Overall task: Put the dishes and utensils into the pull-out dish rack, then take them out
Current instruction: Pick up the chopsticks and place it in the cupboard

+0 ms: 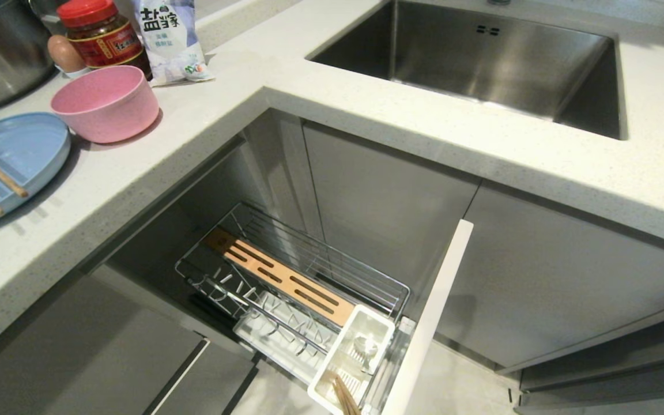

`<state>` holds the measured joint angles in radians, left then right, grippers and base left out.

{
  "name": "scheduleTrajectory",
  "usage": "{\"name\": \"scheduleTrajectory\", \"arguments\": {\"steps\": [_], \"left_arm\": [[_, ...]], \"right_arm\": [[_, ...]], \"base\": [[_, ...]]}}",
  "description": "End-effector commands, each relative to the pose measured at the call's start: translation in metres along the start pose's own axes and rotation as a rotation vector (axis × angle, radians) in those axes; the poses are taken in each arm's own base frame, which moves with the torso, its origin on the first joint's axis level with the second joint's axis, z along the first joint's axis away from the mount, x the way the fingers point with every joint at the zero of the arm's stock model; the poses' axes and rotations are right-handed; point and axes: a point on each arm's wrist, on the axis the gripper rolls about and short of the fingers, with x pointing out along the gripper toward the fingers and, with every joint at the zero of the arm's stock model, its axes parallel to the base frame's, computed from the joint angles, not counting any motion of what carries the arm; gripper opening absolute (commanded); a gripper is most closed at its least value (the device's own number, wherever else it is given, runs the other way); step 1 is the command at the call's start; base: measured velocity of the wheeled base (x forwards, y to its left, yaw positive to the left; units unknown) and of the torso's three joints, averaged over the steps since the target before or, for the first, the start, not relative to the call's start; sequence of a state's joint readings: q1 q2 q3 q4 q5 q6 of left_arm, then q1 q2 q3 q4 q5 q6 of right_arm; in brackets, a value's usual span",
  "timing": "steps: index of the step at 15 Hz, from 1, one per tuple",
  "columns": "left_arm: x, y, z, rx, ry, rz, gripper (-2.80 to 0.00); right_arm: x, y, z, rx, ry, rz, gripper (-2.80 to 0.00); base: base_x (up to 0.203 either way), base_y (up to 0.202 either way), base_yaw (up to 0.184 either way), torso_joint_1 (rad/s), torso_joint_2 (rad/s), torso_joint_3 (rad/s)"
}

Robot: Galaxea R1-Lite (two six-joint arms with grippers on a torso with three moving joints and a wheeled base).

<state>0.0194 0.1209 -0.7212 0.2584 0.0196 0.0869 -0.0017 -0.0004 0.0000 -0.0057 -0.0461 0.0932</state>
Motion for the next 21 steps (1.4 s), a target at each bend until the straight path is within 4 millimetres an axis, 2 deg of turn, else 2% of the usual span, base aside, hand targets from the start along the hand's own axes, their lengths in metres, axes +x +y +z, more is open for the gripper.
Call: {"name": "scheduleTrajectory", "arguments": {"steps": [1, 2, 4, 7, 10, 14, 19, 21], "left_arm": [[0.032, 0.0, 0.064, 0.028, -0.001, 0.058, -2.8], [0.045, -0.001, 0.088, 0.035, -0.02, 0.093, -2.8], [0.083, -0.001, 0.126, 0.041, -0.023, 0.138, -2.8], [0.141, 0.007, 0.147, -0.029, 0.015, 0.154, -2.8], [0.197, 0.015, 0.14, -0.249, 0.111, 0.169, -2.8], [0.237, 0.016, 0.124, -0.497, 0.388, 0.172, -2.8], [0.261, 0.016, 0.094, -0.509, 0.63, 0.242, -2.8], [0.269, 0.018, 0.087, -0.46, 0.662, 0.305, -2.8]], "right_arm": [[0.0, 0.0, 0.0, 0.001, -0.005, 0.0, -2.8], [0.0, 0.0, 0.0, 0.001, -0.005, 0.001, -2.8], [0.0, 0.0, 0.0, 0.001, -0.004, 0.002, -2.8], [0.0, 0.0, 0.0, 0.001, -0.005, 0.001, -2.8], [0.0, 0.0, 0.0, 0.001, -0.005, 0.001, -2.8], [0.0, 0.0, 0.0, 0.001, -0.004, 0.002, -2.8], [0.0, 0.0, 0.0, 0.001, -0.004, 0.002, -2.8], [0.0, 0.0, 0.0, 0.001, -0.005, 0.001, -2.8]], "base": [[0.0, 0.0, 0.0, 0.0, 0.0, 0.0], [0.0, 0.0, 0.0, 0.0, 0.0, 0.0], [0.0, 0.0, 0.0, 0.0, 0.0, 0.0], [0.0, 0.0, 0.0, 0.0, 0.0, 0.0], [0.0, 0.0, 0.0, 0.0, 0.0, 0.0], [0.0, 0.0, 0.0, 0.0, 0.0, 0.0], [0.0, 0.0, 0.0, 0.0, 0.0, 0.0], [0.0, 0.0, 0.0, 0.0, 0.0, 0.0]]}}
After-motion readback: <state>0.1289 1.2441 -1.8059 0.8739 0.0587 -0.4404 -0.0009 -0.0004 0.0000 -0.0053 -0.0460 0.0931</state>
